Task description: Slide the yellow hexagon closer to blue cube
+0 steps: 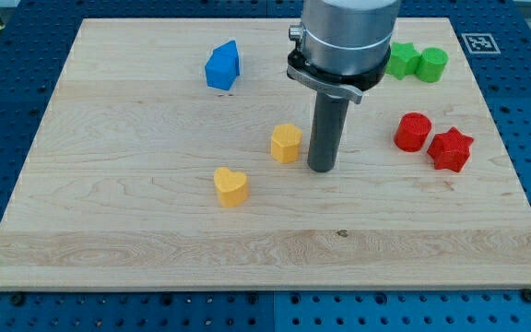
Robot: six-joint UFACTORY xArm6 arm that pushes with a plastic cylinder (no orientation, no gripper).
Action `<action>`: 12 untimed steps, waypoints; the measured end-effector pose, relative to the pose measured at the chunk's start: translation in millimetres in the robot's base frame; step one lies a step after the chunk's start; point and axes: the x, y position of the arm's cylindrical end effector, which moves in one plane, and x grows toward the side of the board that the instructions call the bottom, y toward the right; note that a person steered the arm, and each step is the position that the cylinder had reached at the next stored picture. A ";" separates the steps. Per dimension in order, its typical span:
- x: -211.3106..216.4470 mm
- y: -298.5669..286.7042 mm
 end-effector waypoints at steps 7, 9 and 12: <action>-19.3 -3.3; -34.1 -39.8; -59.9 -110.6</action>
